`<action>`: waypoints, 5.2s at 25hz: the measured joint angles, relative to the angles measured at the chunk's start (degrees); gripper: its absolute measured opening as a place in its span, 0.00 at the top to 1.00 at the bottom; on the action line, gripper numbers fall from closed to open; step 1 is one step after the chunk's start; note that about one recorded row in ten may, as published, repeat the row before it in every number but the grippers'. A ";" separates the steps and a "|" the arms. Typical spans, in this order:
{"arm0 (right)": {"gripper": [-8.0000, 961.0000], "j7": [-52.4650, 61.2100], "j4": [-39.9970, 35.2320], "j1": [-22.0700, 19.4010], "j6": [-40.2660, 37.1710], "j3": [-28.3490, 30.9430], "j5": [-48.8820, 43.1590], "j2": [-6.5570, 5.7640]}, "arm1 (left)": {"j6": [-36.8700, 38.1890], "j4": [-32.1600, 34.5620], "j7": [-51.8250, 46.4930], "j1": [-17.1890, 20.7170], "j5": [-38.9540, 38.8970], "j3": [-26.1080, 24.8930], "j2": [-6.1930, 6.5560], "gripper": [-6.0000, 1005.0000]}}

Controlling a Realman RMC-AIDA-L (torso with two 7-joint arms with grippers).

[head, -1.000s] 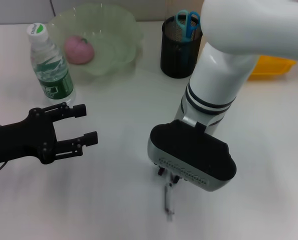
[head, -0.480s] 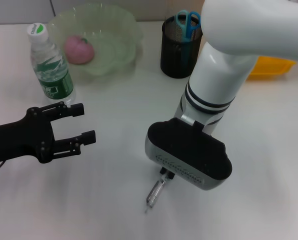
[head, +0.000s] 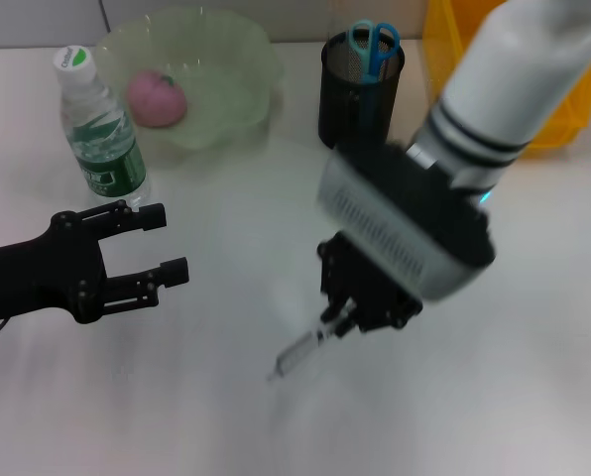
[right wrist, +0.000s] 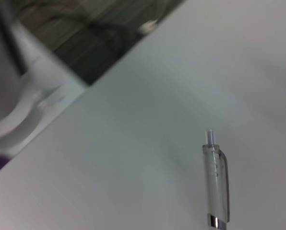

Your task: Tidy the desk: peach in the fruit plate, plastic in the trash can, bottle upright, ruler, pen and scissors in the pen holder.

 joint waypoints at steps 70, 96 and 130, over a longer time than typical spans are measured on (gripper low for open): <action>0.83 -40.99 45.74 -5.50 38.23 36.48 73.98 0.56 | -5.16 -8.08 12.52 -2.54 -9.44 0.70 -5.99 0.23; 0.40 -28.52 41.16 -12.94 22.42 36.24 73.05 0.04 | -5.09 -8.08 12.16 -1.98 -9.46 0.71 -5.72 0.23; 0.19 -9.02 22.98 -26.74 -6.64 35.69 25.10 -2.49 | 0.65 -2.72 -1.75 -3.46 6.25 3.69 -3.89 0.22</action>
